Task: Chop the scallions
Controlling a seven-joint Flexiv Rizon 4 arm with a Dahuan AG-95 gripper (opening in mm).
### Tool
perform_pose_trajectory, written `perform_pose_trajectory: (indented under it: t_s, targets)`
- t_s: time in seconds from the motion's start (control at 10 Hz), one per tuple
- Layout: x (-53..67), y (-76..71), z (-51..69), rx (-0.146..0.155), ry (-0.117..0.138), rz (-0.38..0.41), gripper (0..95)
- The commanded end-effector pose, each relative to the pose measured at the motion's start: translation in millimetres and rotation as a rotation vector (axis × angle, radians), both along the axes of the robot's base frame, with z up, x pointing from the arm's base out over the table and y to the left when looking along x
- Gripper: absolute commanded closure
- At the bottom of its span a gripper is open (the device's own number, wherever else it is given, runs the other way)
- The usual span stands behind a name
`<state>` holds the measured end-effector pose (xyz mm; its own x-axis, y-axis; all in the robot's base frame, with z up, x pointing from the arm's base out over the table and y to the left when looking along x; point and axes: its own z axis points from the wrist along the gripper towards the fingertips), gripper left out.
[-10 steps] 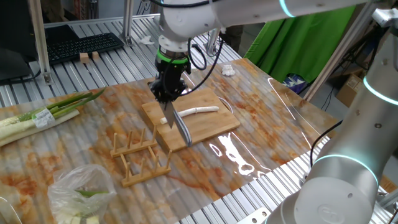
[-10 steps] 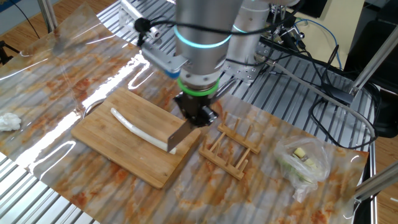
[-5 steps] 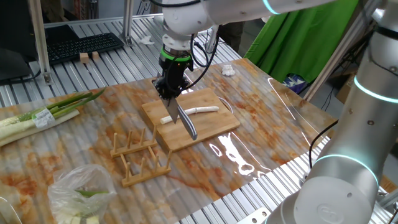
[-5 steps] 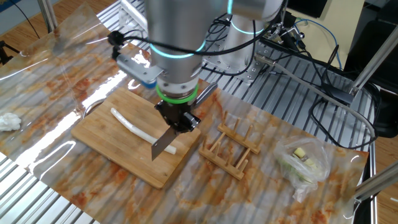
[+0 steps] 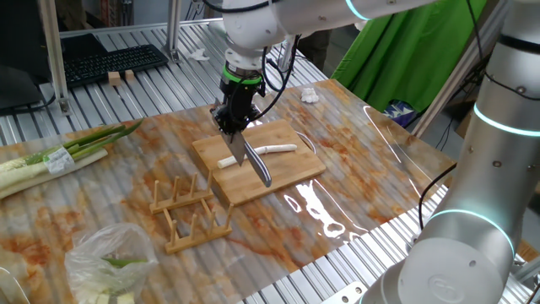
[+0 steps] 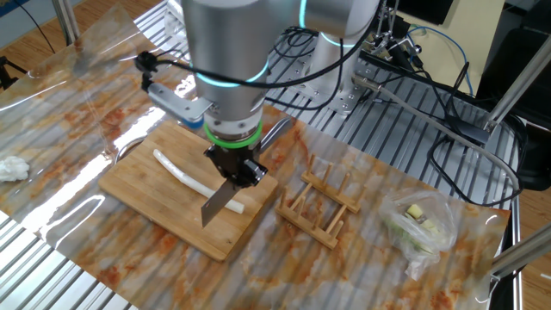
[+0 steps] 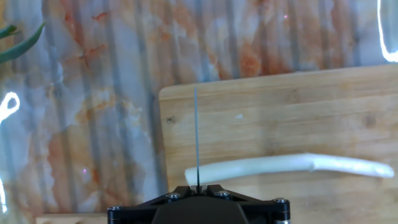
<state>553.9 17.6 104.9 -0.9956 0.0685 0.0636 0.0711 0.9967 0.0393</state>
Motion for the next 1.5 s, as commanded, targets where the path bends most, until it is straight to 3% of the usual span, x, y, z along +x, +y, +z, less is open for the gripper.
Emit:
perform_pose_trajectory:
  t_s: [0.1,0.5,1.5]
  targets:
    - [2.9,2.1,-3.9,0.001,-0.003,0.005,95.0]
    - [8.6,5.0,-14.1,-0.011,-0.004,0.028,95.0]
    - [-0.1,-5.8,-31.2,-0.011,-0.009,0.044,95.0]
